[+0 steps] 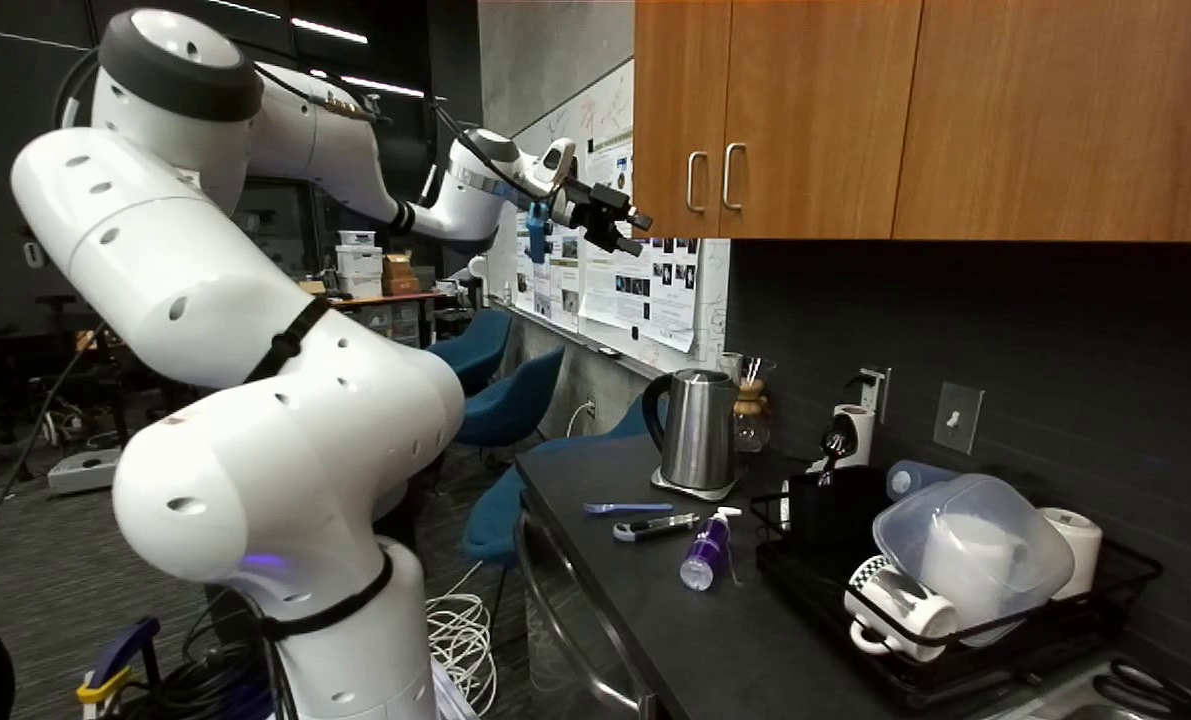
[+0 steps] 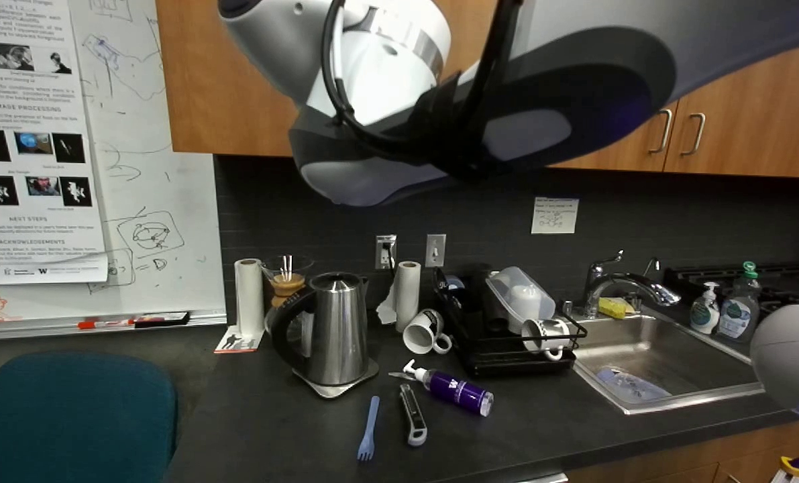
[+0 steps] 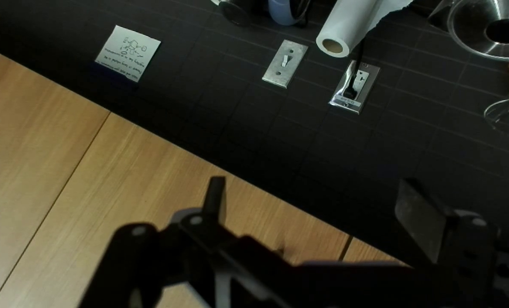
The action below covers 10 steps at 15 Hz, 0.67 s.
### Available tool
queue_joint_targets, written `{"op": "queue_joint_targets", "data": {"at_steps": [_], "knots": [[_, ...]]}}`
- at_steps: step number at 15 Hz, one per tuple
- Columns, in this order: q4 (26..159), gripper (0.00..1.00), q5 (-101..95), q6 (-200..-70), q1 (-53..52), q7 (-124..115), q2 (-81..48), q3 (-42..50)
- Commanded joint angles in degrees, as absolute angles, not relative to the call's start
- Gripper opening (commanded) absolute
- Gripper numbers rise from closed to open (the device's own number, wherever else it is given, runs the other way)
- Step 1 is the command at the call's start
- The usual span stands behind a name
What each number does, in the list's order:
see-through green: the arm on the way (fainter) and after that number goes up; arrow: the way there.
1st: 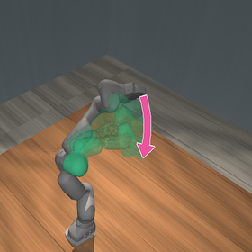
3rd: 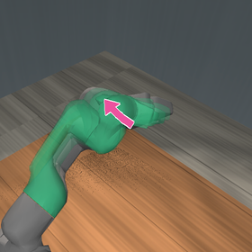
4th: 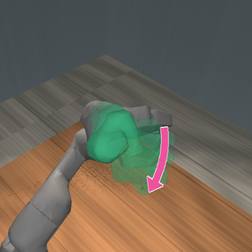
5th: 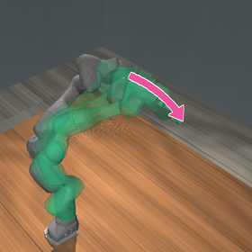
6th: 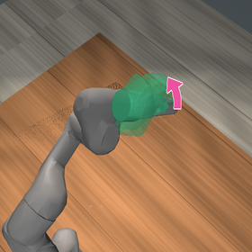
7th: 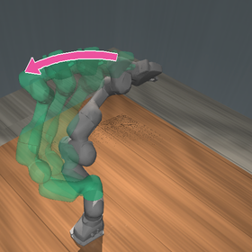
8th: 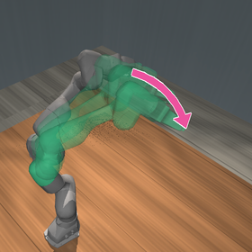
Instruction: Open the top cabinet
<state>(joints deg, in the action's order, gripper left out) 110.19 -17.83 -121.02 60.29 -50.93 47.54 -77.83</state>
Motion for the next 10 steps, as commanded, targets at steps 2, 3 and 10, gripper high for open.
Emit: {"op": "queue_joint_targets", "data": {"at_steps": [2,3,10], "knots": [[110.0,1.00,-17.2,-121.0,60.5,-50.5,48.0,-77.8],[110.0,1.00,-17.2,-121.0,60.5,-50.5,48.0,-77.8],[110.3,1.00,-19.8,-123.4,63.0,-50.7,50.6,-77.8]]}}
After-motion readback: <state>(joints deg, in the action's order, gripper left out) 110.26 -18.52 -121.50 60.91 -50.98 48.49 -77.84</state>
